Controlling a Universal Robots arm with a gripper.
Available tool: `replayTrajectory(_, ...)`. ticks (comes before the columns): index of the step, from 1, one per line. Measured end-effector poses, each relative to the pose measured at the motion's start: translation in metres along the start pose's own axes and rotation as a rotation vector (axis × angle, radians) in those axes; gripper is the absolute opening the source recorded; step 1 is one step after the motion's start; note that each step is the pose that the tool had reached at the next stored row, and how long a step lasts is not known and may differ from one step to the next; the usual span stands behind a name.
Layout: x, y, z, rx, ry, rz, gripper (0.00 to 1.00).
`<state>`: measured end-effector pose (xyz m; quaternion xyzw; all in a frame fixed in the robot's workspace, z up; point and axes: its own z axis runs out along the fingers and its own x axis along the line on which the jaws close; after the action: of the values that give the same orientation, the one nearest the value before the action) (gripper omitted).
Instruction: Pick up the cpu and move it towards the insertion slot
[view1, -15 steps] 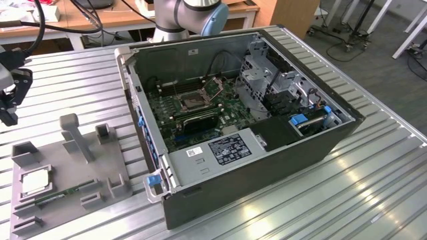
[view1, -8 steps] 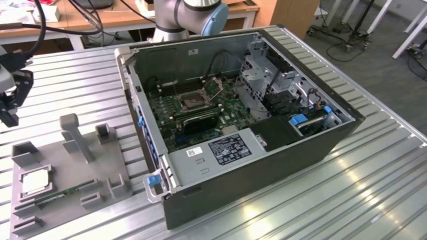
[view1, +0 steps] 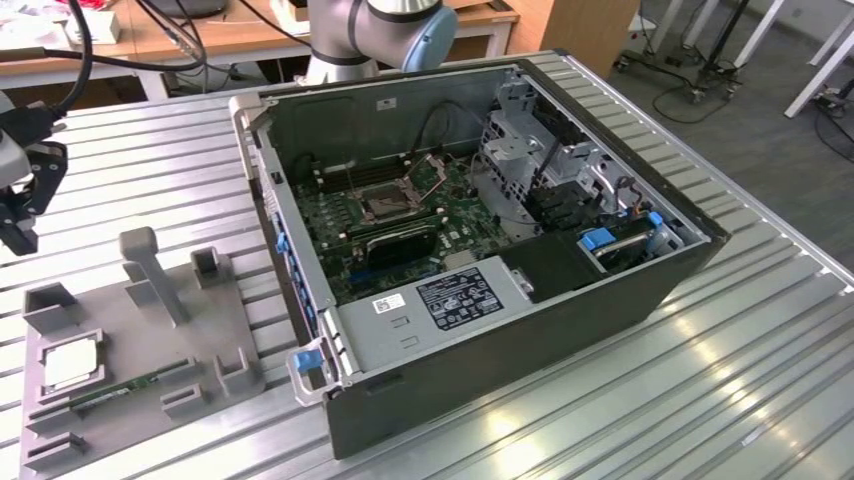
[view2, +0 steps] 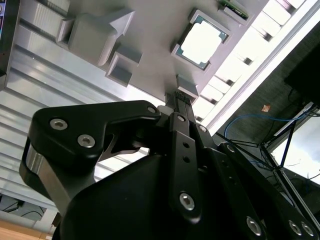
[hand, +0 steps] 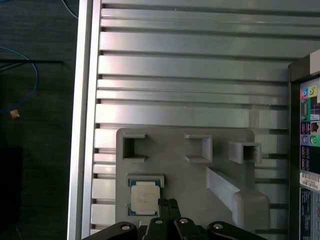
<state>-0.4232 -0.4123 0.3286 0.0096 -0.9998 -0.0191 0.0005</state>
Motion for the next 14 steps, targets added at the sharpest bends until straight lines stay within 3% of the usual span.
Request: replayTrajectory(14, 0.0001, -0.0053, 0.0014, -0.0003, -0.0002, 0.000, 0.11)
